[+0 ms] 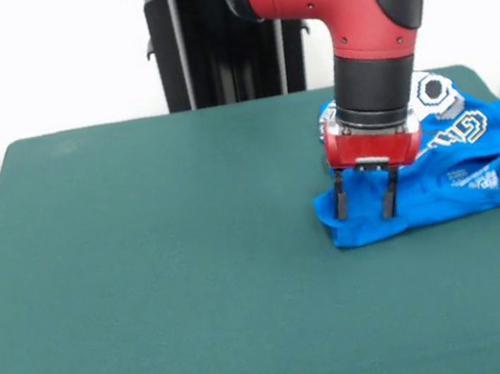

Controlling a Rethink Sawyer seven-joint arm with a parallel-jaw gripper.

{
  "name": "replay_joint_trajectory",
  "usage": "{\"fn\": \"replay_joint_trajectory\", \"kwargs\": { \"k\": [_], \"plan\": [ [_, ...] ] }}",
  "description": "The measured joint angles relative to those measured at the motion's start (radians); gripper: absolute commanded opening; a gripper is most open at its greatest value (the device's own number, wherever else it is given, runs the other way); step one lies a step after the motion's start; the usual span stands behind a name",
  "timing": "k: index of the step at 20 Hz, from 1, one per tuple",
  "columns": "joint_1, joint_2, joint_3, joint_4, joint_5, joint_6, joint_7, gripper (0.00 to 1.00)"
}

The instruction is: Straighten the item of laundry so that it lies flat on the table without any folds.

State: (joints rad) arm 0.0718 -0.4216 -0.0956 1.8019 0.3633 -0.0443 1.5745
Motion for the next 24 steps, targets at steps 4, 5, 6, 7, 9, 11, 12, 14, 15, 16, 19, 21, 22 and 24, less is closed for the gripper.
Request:
{"fn": "replay_joint_trajectory", "kwargs": {
  "k": [4, 5, 6, 7, 9, 11, 12, 14, 15, 16, 19, 21, 22, 24],
  "plan": [
    [-0.024, 0.003, 0.012, 0.008, 0.004, -0.008, 0.000, 0.00],
    [-0.029, 0.005, 0.012, 0.008, 0.008, -0.008, 0.000, 0.00],
    [-0.029, 0.006, 0.012, 0.008, 0.009, -0.008, 0.000, 0.00],
    [-0.029, 0.006, 0.012, 0.008, 0.010, -0.008, 0.000, 0.00],
    [-0.029, 0.006, 0.012, 0.008, 0.011, -0.008, 0.000, 0.00],
    [-0.030, 0.007, 0.013, 0.008, 0.010, -0.008, 0.000, 0.00],
    [-0.030, 0.007, 0.013, 0.008, 0.011, -0.008, 0.000, 0.00],
    [-0.033, 0.011, 0.015, 0.008, 0.011, -0.008, 0.000, 0.00],
    [-0.034, 0.012, 0.015, 0.008, 0.011, -0.008, 0.000, 0.00],
    [-0.035, 0.015, 0.016, 0.008, 0.011, -0.008, 0.000, 0.00],
    [-0.039, 0.030, 0.018, 0.008, 0.011, -0.009, 0.000, 0.00],
    [-0.042, 0.031, 0.021, 0.007, 0.011, -0.009, 0.000, 0.00],
    [-0.043, 0.030, 0.021, 0.008, 0.011, -0.008, 0.000, 0.00],
    [-0.044, 0.029, 0.022, 0.008, 0.011, -0.008, 0.000, 0.00]
  ]
}}
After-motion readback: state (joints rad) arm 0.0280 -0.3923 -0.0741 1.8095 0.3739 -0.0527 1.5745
